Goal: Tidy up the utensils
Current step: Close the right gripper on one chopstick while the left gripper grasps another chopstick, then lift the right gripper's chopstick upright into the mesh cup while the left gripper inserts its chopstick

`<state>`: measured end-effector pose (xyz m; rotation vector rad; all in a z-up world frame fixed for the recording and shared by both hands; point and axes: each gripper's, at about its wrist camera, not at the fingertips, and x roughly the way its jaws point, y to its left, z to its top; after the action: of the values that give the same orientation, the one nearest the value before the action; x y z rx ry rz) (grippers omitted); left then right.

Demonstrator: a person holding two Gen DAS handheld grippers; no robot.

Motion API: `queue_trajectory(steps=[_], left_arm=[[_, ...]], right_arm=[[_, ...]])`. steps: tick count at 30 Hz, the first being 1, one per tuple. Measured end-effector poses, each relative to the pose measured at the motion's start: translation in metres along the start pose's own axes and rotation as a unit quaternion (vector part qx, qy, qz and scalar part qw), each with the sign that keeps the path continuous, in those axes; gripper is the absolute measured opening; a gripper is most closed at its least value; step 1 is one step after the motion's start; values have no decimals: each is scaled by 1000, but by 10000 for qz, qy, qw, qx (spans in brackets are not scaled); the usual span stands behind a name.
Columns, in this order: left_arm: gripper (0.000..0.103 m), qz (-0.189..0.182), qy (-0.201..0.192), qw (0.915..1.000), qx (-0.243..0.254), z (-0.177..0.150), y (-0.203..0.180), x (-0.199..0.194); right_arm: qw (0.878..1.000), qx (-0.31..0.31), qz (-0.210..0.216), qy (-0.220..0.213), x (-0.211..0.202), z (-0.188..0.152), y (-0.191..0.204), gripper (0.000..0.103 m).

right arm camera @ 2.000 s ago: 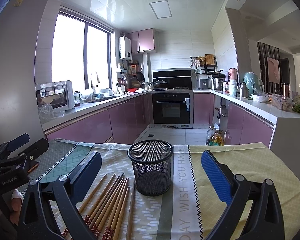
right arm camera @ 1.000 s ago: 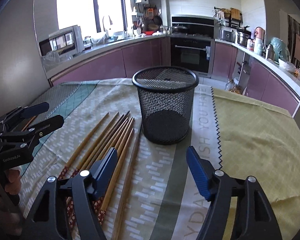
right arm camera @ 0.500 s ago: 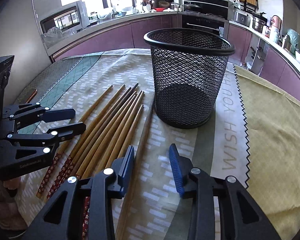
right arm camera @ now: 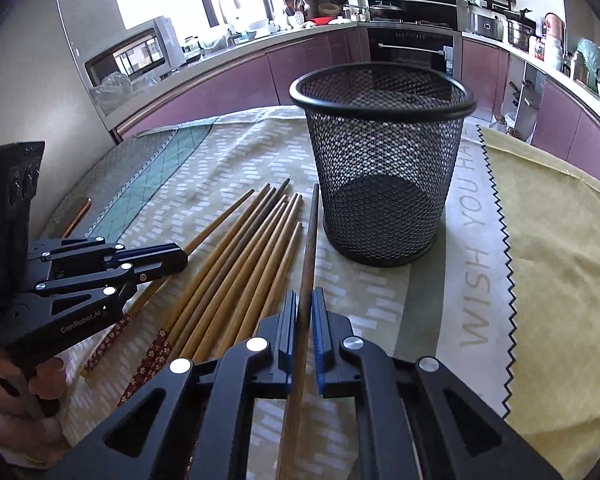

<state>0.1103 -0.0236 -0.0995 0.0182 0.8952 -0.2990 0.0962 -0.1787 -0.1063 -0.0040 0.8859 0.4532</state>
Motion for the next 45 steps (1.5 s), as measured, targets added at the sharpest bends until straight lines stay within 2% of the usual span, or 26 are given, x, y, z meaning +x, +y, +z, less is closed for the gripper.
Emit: queue_trajectory(steps=[6, 13, 20, 31, 37, 42, 45], left_arm=[[7, -292, -237, 9992, -104, 5, 8, -27], [7, -834, -818, 9931, -80, 29, 6, -75], [7, -1246, -1516, 9805, -28, 60, 3, -120], [7, -1442, -2356, 9611, -2, 128, -15, -147], [7, -1495, -2428, 9584, 135, 156, -34, -142], [7, -1379, -2146, 9666, 250, 166, -48, -115], [7, -1324, -1903, 9722, 319, 166, -53, -95]], right_arm=[[9988, -117, 333, -352, -28, 4, 4, 6], [9937, -114, 581, -954, -69, 20, 4, 6], [9855, -108, 585, -1592, -105, 42, -1, 6], [9720, -192, 442, -2299, -151, 90, -22, 6], [9659, -225, 280, -2566, -161, 110, -33, 6], [9637, -144, 195, -2660, -157, 115, -42, 6], [9676, -114, 130, -2519, -143, 116, -47, 6]])
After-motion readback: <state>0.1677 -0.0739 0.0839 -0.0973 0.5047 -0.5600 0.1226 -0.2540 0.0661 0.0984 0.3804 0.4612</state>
